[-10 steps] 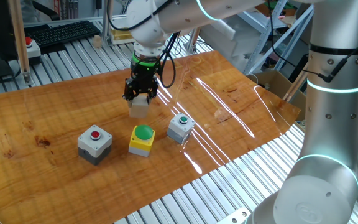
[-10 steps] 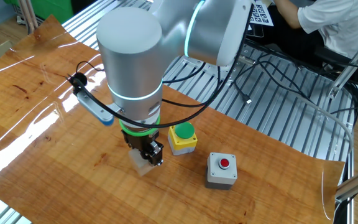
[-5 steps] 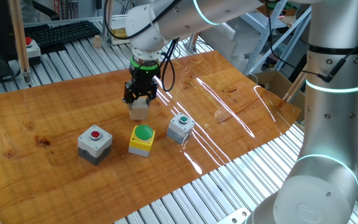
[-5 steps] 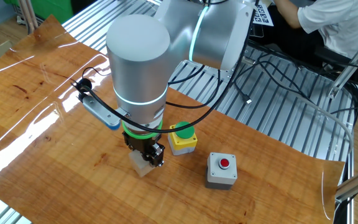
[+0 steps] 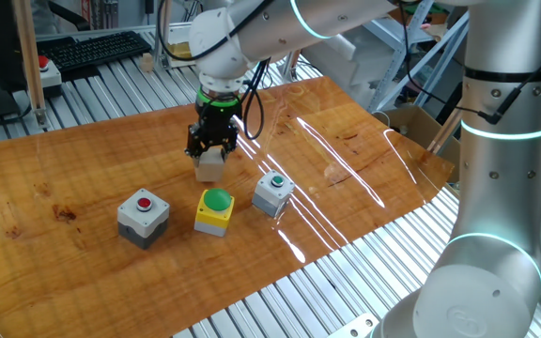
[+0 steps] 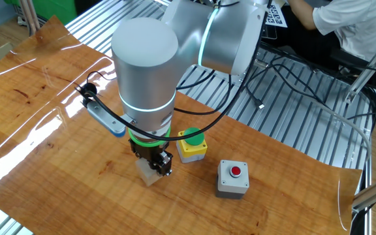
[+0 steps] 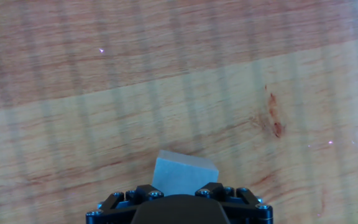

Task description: Pick up the small block on the left and move it to the right

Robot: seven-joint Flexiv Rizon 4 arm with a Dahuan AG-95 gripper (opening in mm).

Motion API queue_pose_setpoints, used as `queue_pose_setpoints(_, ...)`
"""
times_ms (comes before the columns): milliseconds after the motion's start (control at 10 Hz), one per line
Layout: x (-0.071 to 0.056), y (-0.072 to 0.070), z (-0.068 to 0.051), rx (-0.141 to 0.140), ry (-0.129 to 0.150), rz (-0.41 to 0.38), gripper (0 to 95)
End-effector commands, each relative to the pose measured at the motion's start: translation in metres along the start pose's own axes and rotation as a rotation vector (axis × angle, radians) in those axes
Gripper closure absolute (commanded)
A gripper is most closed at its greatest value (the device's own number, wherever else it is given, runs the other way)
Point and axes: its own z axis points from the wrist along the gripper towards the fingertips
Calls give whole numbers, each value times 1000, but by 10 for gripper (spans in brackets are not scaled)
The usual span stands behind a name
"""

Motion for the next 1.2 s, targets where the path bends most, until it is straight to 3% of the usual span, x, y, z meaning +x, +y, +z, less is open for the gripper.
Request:
queue_pose_setpoints(100,0,0,0,-2,-1,22,0)
queue_pose_setpoints(500,0,0,-5,11,2,21,0)
queue_pose_setpoints(800,2,-2,-15,48,6,16,0)
queue_pose_setpoints(1000,3,-17,-26,49,26,3,0)
queue_pose_setpoints(1200,4,-36,-29,49,32,-10,0)
